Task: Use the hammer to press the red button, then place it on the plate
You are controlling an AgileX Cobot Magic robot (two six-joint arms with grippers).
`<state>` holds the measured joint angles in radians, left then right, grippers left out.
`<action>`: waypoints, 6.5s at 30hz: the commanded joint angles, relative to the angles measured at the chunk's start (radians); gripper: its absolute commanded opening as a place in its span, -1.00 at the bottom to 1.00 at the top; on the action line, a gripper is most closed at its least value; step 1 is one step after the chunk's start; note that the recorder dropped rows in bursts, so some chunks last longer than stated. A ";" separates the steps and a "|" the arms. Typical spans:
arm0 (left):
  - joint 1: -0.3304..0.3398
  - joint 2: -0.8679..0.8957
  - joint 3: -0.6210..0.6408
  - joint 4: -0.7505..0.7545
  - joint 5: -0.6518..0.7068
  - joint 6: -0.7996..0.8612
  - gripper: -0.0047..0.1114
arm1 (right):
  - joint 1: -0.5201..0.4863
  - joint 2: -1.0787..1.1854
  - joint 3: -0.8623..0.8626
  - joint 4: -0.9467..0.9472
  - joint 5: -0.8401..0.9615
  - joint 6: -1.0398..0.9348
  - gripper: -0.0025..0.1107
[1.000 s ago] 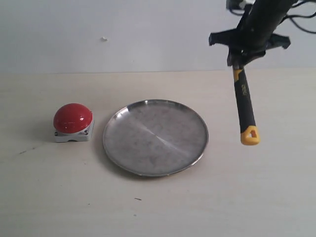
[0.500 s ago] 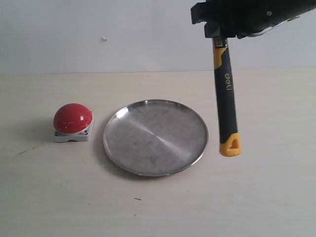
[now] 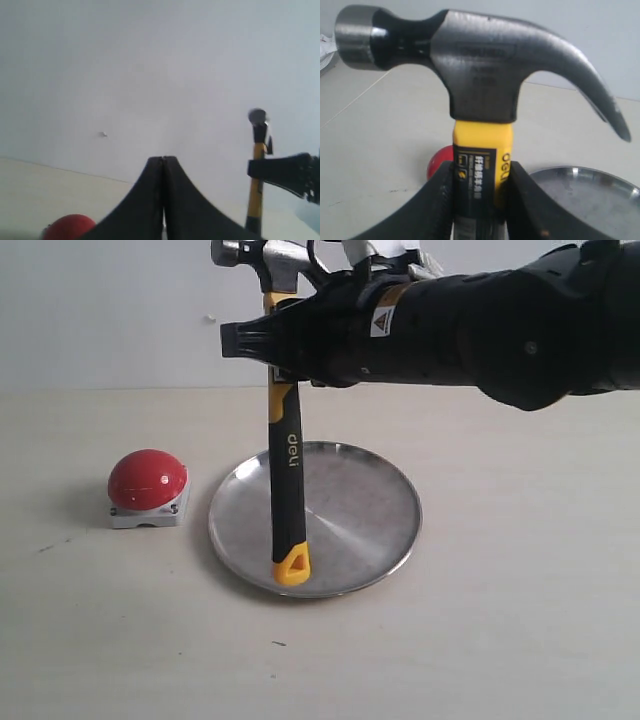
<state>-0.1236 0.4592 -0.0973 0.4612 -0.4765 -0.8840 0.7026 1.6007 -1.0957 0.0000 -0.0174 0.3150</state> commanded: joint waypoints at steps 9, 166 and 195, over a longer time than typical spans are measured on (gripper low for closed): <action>-0.010 1.114 -0.383 0.654 -0.716 -0.254 0.43 | 0.001 -0.006 -0.043 0.005 -0.024 0.003 -0.96; -0.272 1.147 -0.628 0.344 -0.745 0.129 -0.92 | -0.393 0.249 -0.238 1.744 1.239 -2.107 0.04; -0.143 1.120 -0.630 0.321 -0.745 0.190 -0.92 | -0.418 0.249 -0.238 1.744 1.239 -2.063 0.27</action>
<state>-0.2855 1.5965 -0.7150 0.8252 -1.1694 -0.7073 0.2889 1.8526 -1.3273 1.7453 1.2041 -1.7510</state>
